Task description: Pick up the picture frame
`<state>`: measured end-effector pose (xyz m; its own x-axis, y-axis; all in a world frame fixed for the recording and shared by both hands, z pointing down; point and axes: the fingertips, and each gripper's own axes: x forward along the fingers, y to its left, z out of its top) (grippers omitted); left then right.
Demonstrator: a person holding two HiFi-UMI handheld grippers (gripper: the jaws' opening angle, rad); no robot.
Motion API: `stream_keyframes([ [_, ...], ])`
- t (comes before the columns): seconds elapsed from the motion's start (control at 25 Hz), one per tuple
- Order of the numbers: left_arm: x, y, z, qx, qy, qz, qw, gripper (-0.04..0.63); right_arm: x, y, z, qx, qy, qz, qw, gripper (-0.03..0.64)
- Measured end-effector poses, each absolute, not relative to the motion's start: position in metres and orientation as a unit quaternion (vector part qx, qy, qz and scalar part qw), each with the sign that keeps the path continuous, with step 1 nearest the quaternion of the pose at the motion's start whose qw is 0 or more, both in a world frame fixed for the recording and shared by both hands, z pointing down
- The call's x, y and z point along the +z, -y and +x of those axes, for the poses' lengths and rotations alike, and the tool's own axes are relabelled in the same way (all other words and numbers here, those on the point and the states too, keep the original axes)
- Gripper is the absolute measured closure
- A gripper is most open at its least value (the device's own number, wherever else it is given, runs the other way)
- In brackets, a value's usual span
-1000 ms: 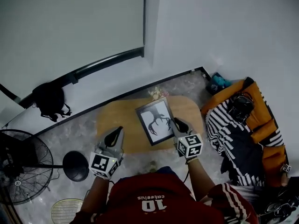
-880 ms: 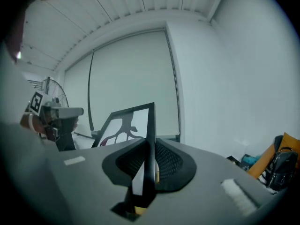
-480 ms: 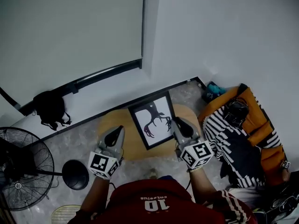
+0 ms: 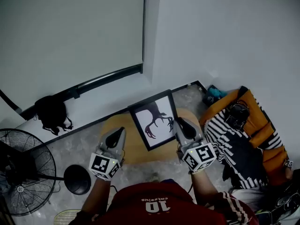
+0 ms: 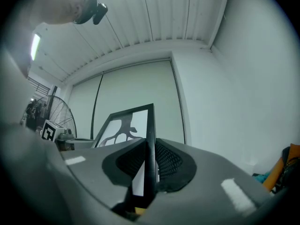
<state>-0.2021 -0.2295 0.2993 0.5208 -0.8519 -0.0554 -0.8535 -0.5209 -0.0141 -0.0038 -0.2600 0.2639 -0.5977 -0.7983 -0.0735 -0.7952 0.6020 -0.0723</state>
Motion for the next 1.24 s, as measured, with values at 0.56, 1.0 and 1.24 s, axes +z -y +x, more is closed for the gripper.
stream_keyframes([
  [0.56,0.2996,0.2271,-0.2030,0.024,-0.487,-0.872,0.031,0.592,0.2632,0.2577,-0.0019,0.002,-0.888,-0.457,0.053,0.557],
  [1.0,0.3027,0.2271,-0.2006,0.021,-0.481,-0.876,0.038,0.592,0.2644,0.2582,-0.0010,0.003,-0.888,-0.456,0.055,0.557],
  [1.24,0.2945,0.2252,-0.2013,0.023,-0.482,-0.875,0.039,0.592,0.2625,0.2580,-0.0014,0.000,-0.887,-0.458,0.050,0.557],
])
